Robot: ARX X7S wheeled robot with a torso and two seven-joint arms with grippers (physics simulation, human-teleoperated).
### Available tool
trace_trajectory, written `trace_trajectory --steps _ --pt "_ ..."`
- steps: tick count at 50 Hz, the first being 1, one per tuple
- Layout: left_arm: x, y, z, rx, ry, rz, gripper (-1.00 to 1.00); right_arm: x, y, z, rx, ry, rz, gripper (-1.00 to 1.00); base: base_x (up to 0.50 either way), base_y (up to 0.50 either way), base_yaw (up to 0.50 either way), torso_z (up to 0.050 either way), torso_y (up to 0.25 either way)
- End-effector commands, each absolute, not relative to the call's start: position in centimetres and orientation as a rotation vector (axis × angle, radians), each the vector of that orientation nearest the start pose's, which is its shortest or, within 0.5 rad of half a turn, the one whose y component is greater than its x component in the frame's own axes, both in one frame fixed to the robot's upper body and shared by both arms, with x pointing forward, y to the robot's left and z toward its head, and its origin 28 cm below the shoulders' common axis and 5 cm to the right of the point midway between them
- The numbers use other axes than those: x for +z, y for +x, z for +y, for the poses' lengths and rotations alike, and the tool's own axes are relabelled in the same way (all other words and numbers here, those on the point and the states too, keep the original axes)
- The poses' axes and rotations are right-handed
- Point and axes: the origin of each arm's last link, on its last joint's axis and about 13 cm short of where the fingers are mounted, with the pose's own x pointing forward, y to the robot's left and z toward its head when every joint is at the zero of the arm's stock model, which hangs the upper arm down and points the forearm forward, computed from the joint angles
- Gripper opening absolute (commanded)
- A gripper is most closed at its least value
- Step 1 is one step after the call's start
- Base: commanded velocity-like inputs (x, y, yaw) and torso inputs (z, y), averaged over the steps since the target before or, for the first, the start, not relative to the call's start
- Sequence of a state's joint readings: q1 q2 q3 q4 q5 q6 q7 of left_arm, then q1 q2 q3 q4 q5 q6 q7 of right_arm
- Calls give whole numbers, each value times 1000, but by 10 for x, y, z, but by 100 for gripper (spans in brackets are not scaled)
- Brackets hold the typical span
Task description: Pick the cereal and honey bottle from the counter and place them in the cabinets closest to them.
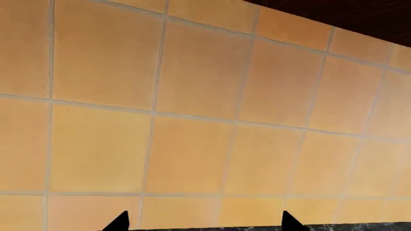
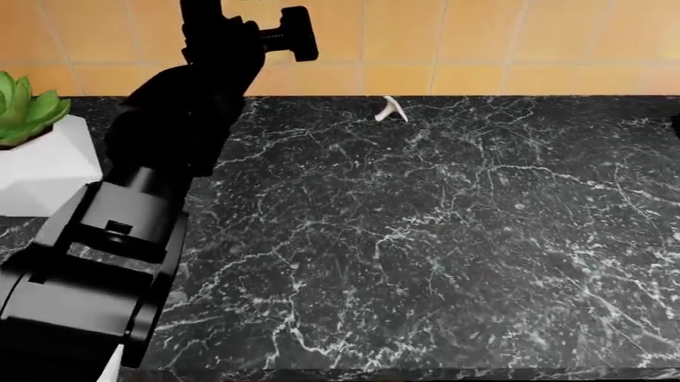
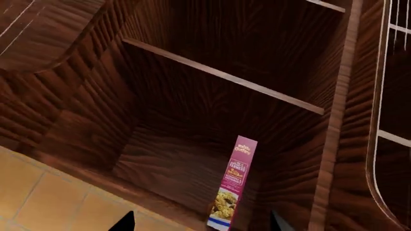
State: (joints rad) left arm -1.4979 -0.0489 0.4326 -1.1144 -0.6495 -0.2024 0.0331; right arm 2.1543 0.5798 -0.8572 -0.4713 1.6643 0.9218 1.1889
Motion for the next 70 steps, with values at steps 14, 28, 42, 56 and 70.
trace_trajectory --steps 14,28,42,56,70 --pt "267 355 188 -326 -249 -230 100 362 189 -65 145 -347 -616 100 -482 -44 0 0 0" --pt "261 252 204 -397 -319 -429 100 253 198 -85 129 -243 -546 100 -49 -214 0 0 0" --pt "261 240 213 -350 -323 -474 100 215 189 -94 138 -149 -533 100 -113 -500 0 0 0" --pt "255 239 210 -348 -281 -455 100 212 203 -94 214 -93 -528 100 -31 -500 0 0 0" --pt "247 235 209 -291 -247 -461 100 211 201 -95 232 -71 -529 100 -2 -500 0 0 0"
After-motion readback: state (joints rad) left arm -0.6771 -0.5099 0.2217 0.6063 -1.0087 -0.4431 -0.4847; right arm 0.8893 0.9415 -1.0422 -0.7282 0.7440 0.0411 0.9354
